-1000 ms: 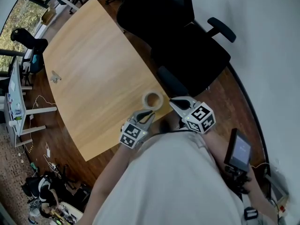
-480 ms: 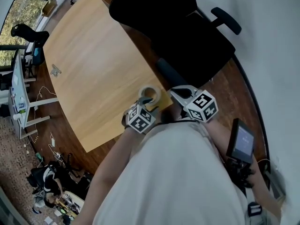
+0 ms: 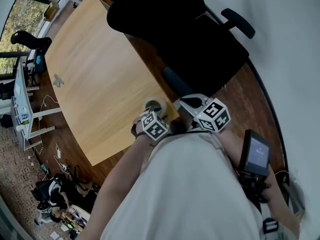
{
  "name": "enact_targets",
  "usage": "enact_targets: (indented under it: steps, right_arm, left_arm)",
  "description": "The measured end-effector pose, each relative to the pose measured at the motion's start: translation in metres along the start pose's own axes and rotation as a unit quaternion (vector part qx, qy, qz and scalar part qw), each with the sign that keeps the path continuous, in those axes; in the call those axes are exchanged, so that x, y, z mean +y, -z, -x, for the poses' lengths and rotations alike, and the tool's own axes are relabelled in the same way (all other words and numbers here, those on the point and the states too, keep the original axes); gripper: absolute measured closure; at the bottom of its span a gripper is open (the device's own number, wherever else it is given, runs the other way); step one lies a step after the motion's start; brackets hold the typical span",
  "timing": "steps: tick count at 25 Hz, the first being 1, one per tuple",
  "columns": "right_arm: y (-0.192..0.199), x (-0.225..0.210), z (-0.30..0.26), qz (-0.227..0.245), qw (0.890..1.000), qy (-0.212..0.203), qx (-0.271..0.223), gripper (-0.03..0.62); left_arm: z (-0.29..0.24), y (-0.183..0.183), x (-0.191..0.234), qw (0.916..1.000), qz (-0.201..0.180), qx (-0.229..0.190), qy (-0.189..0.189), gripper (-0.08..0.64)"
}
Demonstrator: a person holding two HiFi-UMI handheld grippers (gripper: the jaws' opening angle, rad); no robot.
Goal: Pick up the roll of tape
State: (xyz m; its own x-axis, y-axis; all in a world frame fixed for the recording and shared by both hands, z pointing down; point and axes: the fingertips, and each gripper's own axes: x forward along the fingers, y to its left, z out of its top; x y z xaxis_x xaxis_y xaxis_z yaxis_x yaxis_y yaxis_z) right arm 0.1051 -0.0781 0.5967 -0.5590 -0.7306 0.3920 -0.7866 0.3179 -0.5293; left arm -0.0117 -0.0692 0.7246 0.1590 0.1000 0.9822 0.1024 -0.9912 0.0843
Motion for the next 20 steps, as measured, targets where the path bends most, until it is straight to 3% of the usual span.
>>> enact_targets:
  steps: [10,16,20]
  right_arm:
    - [0.0,-0.011,0.009,-0.003,1.0,-0.005,0.005,0.584]
    - [-0.004,-0.006,0.001,0.004,1.0,-0.015,0.005,0.584]
    - [-0.003,-0.002,0.003,0.008,1.0,-0.022,0.012,0.584]
  left_arm:
    - [-0.008,-0.005,0.004,0.998,0.039,0.049,-0.006,0.42]
    - [-0.005,0.002,0.01,0.9972,0.059,0.044,-0.014,0.431]
    - [0.005,-0.004,0.01,0.994,0.108,0.002,-0.016,0.44]
